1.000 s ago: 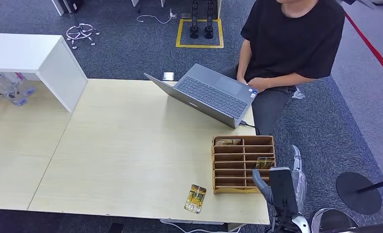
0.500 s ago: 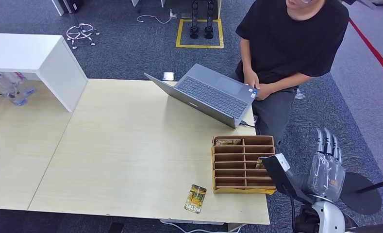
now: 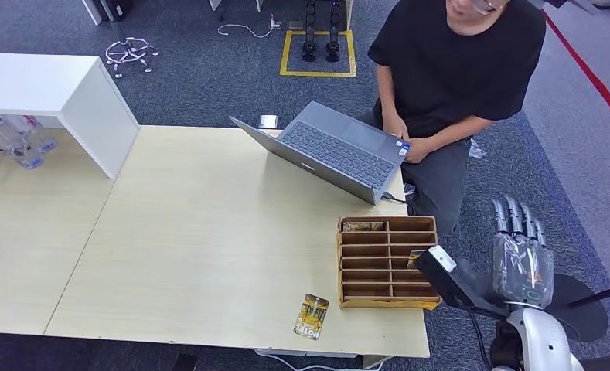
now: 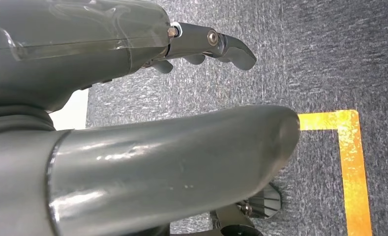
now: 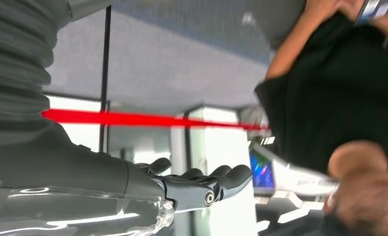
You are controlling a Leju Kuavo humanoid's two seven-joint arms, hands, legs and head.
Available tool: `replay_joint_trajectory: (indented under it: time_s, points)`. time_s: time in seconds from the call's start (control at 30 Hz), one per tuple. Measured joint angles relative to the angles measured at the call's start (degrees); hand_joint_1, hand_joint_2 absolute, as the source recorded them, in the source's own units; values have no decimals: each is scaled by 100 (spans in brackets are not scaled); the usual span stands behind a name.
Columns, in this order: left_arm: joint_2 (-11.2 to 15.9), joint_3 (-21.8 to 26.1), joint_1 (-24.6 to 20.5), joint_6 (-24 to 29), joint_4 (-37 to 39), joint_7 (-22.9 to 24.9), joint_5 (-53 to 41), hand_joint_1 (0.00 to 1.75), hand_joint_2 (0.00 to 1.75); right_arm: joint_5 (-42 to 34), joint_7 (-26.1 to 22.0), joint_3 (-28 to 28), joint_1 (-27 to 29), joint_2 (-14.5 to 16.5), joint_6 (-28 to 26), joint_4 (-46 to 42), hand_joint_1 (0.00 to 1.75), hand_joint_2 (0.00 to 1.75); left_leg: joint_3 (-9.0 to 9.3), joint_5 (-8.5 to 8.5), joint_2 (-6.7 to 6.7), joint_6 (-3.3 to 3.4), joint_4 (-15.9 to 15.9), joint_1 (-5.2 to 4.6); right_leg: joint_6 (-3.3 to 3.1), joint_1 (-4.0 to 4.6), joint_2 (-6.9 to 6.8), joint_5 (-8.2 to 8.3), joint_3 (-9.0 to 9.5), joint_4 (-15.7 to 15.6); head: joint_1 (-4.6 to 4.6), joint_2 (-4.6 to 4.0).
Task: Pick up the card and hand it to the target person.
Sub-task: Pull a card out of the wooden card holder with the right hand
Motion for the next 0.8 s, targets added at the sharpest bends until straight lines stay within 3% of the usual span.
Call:
replay_joint_trajectory:
  time_s: [0.17, 0.8]
  points:
    - [2, -9, 0, -10, 0, -5, 0, 0, 0, -648, -175, 159, -157, -139, 280, 28, 28, 175, 0, 0, 0, 0, 0, 0, 0, 0, -1, 0, 0, 0, 1, 0]
    - [4, -54, 0, -18, 0, 5, 0, 0, 0, -1189, -229, 699, -503, -390, 619, 320, 59, 175, -1, 0, -1, 0, 0, 0, 0, 0, -1, 0, -1, 1, 0, 0]
